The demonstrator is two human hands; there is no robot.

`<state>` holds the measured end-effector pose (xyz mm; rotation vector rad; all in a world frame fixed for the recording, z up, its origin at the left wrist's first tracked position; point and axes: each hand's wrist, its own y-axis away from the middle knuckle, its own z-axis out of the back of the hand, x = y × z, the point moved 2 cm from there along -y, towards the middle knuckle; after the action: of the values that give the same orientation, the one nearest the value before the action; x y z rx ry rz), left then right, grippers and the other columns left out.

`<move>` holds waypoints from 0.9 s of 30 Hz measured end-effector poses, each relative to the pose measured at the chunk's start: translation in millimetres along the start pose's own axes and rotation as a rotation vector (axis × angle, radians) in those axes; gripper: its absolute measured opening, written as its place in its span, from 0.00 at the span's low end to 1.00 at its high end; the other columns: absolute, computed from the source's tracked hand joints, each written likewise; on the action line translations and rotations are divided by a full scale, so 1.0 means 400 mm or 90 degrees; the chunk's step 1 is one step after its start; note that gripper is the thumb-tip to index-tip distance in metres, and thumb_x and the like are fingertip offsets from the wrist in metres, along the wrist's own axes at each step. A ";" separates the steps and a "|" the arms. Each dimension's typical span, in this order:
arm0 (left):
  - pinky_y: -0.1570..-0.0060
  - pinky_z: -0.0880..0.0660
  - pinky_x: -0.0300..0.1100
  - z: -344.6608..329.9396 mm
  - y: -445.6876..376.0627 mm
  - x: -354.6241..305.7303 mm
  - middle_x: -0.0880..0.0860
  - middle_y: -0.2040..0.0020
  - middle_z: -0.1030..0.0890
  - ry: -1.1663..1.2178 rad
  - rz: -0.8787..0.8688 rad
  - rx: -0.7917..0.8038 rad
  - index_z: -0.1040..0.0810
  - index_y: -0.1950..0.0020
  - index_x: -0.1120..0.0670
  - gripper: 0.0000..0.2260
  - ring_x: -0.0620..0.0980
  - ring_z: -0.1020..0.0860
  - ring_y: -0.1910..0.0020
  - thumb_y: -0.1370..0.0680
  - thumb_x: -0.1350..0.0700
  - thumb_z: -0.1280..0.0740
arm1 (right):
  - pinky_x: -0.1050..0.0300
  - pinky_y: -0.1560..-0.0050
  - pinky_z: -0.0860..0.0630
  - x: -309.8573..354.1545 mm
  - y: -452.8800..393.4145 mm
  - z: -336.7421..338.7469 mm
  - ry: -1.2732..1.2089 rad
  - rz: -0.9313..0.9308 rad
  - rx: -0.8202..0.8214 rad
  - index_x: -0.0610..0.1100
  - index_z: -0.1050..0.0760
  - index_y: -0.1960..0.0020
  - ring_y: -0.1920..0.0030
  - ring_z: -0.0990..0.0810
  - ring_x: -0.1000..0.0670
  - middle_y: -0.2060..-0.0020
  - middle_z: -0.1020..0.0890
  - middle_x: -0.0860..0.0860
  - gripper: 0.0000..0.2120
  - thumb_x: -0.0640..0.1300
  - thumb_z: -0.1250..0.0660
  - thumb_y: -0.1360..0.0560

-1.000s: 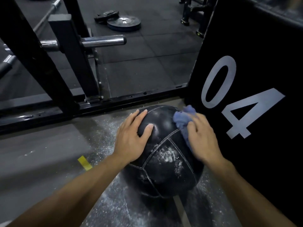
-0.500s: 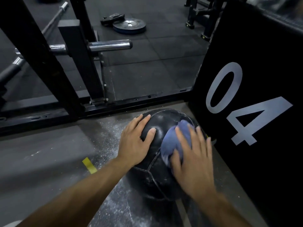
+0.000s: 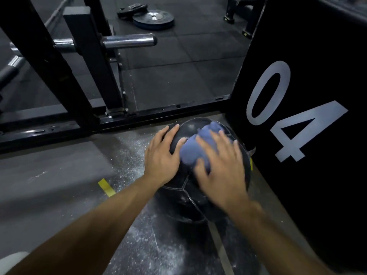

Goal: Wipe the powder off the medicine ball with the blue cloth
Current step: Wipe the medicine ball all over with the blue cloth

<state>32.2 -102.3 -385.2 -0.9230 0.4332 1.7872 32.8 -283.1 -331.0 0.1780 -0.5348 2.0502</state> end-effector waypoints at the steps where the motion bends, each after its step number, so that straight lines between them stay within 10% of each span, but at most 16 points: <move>1: 0.21 0.38 0.53 0.003 -0.008 0.007 0.48 0.21 0.32 0.027 0.008 0.012 0.30 0.22 0.39 0.34 0.48 0.34 0.22 0.25 0.28 0.47 | 0.34 0.17 0.50 0.015 0.048 -0.021 0.023 0.062 -0.015 0.51 0.29 0.20 0.15 0.42 0.44 0.17 0.34 0.47 0.32 0.53 0.39 0.24; 6: 0.20 0.39 0.48 0.016 -0.048 0.024 0.43 0.24 0.32 0.143 0.030 0.067 0.26 0.26 0.35 0.32 0.41 0.33 0.24 0.28 0.26 0.39 | 0.33 0.16 0.54 0.034 0.247 -0.166 0.211 0.341 0.028 0.53 0.22 0.26 0.17 0.39 0.43 0.20 0.29 0.49 0.27 0.51 0.33 0.25; 11: 0.22 0.36 0.52 0.011 -0.031 0.033 0.42 0.25 0.30 0.095 -0.016 0.022 0.26 0.25 0.37 0.29 0.42 0.32 0.25 0.24 0.28 0.39 | 0.28 0.20 0.50 -0.016 0.268 -0.154 0.227 0.340 -0.013 0.52 0.26 0.25 0.15 0.46 0.41 0.17 0.36 0.47 0.29 0.50 0.36 0.27; 16: 0.23 0.36 0.55 0.007 -0.013 0.009 0.39 0.26 0.32 0.079 0.000 -0.001 0.28 0.26 0.35 0.28 0.43 0.32 0.26 0.24 0.29 0.40 | 0.35 0.18 0.50 -0.142 0.240 -0.076 -0.074 -0.096 -0.112 0.56 0.36 0.17 0.15 0.47 0.42 0.15 0.43 0.47 0.33 0.44 0.41 0.22; 22: 0.23 0.35 0.55 -0.008 0.012 -0.006 0.34 0.27 0.35 0.102 0.019 0.011 0.29 0.27 0.32 0.28 0.41 0.32 0.26 0.25 0.26 0.38 | 0.44 0.37 0.26 -0.217 0.102 -0.058 -0.534 -0.590 -0.204 0.52 0.21 0.43 0.39 0.21 0.46 0.42 0.20 0.50 0.15 0.47 0.45 0.21; 27: 0.24 0.34 0.44 0.003 -0.027 -0.006 0.41 0.31 0.30 0.181 0.064 0.024 0.22 0.31 0.37 0.27 0.39 0.27 0.33 0.29 0.32 0.27 | 0.39 0.18 0.42 -0.031 0.137 -0.036 -0.104 -0.131 -0.143 0.50 0.29 0.20 0.17 0.40 0.44 0.17 0.35 0.47 0.31 0.51 0.41 0.23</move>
<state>42.0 -98.5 -381.1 -1.1520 0.7018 1.7356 -6.2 -310.2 -364.5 0.2562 -0.8089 1.7707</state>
